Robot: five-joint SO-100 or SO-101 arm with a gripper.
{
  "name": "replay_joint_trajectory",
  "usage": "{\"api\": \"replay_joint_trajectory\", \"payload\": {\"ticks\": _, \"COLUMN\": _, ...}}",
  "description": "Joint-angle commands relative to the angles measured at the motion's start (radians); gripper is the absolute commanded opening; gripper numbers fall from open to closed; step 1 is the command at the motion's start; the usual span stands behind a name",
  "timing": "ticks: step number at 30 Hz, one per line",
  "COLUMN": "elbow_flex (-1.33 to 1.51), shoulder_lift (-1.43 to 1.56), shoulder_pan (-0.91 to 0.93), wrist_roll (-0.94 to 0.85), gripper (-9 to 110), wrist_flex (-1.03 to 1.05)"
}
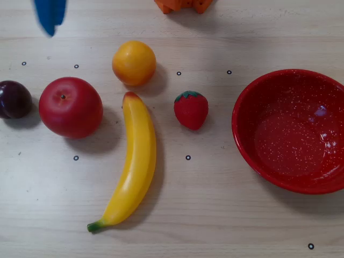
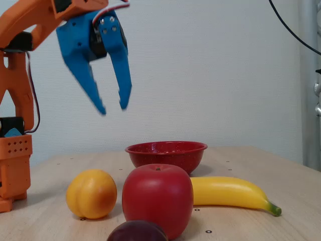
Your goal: Put plum in the red bowl.
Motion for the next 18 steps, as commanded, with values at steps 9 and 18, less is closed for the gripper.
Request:
{"api": "replay_joint_trajectory", "payload": {"ticks": 9, "elbow_flex": -0.281, "shoulder_lift": -0.227, "shoulder_pan": -0.193, "wrist_roll": 0.236, "gripper": 41, "wrist_flex": 0.048}}
{"api": "replay_joint_trajectory", "payload": {"ticks": 18, "elbow_flex": -0.541, "shoulder_lift": -0.485, "shoulder_pan": -0.278, "wrist_roll": 0.388, "gripper": 57, "wrist_flex": 0.072}}
